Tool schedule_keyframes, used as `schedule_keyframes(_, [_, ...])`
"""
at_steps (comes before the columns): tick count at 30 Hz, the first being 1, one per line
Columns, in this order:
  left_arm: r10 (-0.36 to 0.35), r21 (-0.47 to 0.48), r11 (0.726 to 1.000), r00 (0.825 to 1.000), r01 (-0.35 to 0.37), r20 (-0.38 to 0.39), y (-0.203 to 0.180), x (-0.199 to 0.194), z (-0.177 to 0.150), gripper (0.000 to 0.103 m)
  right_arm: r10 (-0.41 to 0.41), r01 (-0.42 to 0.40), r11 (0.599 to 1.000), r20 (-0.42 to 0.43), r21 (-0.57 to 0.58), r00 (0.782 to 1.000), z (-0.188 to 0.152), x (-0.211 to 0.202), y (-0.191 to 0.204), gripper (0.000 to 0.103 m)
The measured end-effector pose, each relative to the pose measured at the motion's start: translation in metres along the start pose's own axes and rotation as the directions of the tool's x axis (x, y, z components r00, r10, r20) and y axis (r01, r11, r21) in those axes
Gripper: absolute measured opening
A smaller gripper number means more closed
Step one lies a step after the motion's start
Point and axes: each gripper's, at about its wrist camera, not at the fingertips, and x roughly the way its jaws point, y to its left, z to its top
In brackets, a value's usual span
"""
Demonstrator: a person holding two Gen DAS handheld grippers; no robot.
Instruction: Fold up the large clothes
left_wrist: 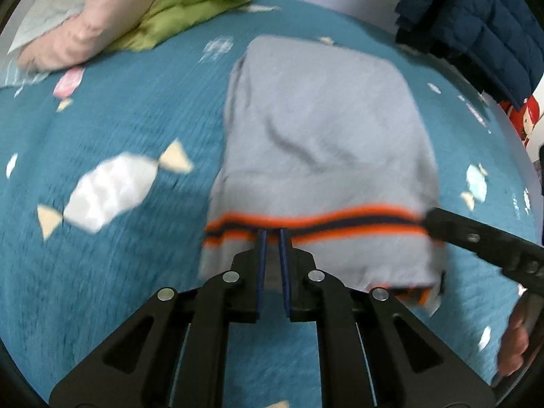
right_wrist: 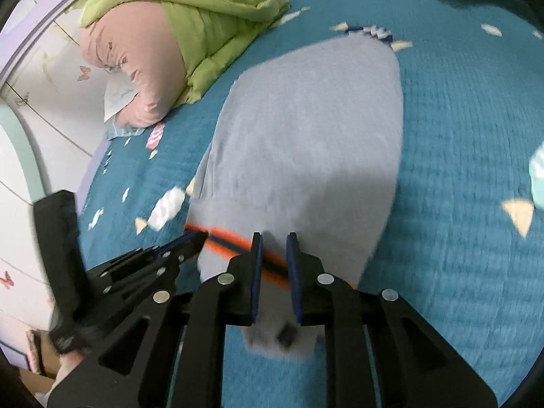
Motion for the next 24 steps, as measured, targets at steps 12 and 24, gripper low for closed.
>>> schedule_keyframes(12, [-0.072, 0.017, 0.997, 0.997, 0.071, 0.019, -0.014, -0.033, 0.038, 0.009, -0.061, 0.074, 0.997, -0.276, 0.037, 0.959, 0.032, 0.012, 0.020, 0.018])
schedule_keyframes(24, [-0.126, 0.047, 0.991, 0.991, 0.127, -0.034, -0.042, -0.012, 0.080, 0.009, -0.122, 0.136, 0.990, -0.273, 0.031, 0.954, 0.055, 0.004, 0.030, 0.025])
